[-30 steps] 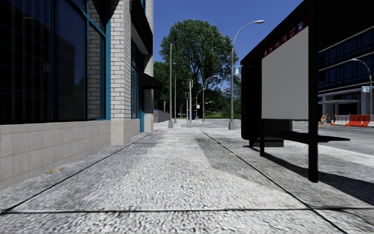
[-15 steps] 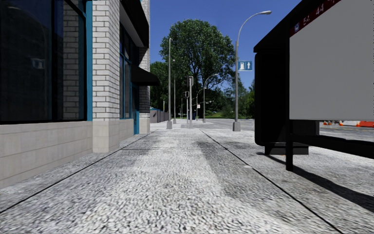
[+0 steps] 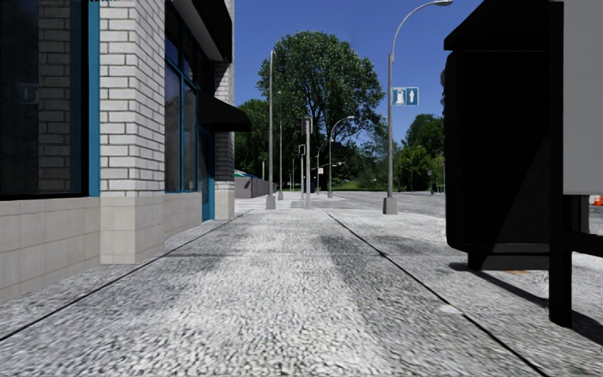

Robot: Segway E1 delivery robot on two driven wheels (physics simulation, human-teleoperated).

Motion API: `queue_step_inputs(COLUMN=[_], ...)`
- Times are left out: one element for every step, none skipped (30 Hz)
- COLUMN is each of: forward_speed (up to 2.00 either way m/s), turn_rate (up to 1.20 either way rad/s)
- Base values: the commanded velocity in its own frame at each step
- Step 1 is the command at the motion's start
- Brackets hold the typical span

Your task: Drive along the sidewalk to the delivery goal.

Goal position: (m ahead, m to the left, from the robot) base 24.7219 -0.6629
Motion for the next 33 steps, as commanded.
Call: queue_step_inputs(forward_speed=[2.00, 2.00, 2.00, 2.00, 2.00, 2.00, 2.00, 2.00, 2.00, 2.00, 2.00, 2.00, 2.00, 2.00, 2.00, 2.00, 2.00, 2.00, 2.00, 2.00, 2.00, 2.00, 2.00, 2.00, 2.00, 2.00, 2.00, 2.00, 2.00, 2.00, 2.00, 2.00, 2.00], turn_rate=[0.00, 0.00, 0.00, 0.00, 0.00, 0.00, 0.00, 0.00, 0.00, 0.00, 0.00, 0.00, 0.00, 0.00, 0.00, 0.00, 0.00, 0.00, 0.00, 0.00, 0.00, 0.00, 0.00, 0.00, 0.00, 0.00, 0.00, 0.00, 0.00, 0.00, 0.00, 0.00, 0.00])
